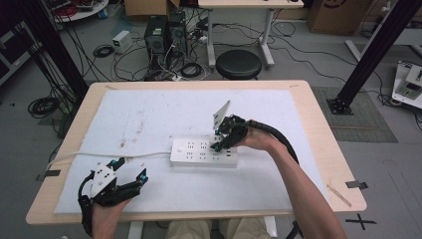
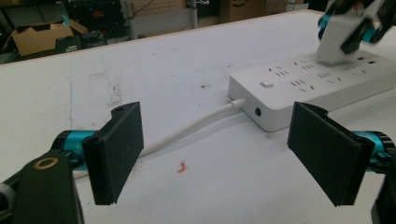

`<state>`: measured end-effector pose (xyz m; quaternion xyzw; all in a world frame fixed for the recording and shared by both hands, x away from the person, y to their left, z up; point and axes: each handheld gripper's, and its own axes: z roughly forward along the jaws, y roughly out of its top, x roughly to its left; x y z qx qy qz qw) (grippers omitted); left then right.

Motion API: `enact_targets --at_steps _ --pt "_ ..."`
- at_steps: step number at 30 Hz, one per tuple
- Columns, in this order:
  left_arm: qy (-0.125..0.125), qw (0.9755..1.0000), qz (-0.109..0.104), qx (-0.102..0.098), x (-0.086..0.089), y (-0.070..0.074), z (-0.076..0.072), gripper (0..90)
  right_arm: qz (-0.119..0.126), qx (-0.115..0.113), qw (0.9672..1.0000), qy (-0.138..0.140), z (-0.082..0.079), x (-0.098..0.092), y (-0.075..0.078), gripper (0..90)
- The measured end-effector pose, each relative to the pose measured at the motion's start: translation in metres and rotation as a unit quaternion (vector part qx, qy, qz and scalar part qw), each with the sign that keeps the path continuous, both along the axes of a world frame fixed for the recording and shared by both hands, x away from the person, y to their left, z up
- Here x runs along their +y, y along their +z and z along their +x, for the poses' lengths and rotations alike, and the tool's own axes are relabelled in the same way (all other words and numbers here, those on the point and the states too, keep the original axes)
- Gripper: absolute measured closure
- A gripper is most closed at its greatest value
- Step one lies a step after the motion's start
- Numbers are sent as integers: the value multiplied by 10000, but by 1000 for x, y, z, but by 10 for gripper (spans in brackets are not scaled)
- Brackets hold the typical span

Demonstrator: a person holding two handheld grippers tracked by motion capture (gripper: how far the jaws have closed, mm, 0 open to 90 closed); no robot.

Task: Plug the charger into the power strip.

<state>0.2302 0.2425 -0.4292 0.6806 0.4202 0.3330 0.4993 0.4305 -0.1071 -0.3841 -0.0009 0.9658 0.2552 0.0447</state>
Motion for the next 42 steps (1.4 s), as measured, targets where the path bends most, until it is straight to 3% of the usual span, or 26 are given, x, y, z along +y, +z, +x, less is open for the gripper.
enact_targets --at_steps 1,4,11,17,24,27,32,38,42 --pt "1 10000 8 -2 0 0 0 184 92 -42 9999 5 0 -1 -1 636" --pt "-4 10000 13 20 1 0 0 184 293 158 9994 -137 3 -8 -4 637" --pt "13 10000 -1 34 1 -1 1 184 392 228 9987 -217 4 -10 -6 639" --pt "24 10000 22 71 1 -4 0 184 562 339 9978 -129 8 -13 -9 640" --pt "52 10000 15 83 5 -4 -1 184 570 134 9983 -72 3 -13 -10 640" --pt "63 10000 10 77 5 -3 -1 184 554 133 9984 -44 3 -12 -10 640" --pt "50 10000 0 76 2 -1 -2 185 682 323 9971 -83 8 -15 -12 640" --pt "16 10000 28 82 -1 -2 -2 185 691 -7 9975 -124 -2 -15 -14 640" --pt "1 10000 8 79 -1 -2 -1 185 724 -45 9972 -163 -4 -15 -15 640"
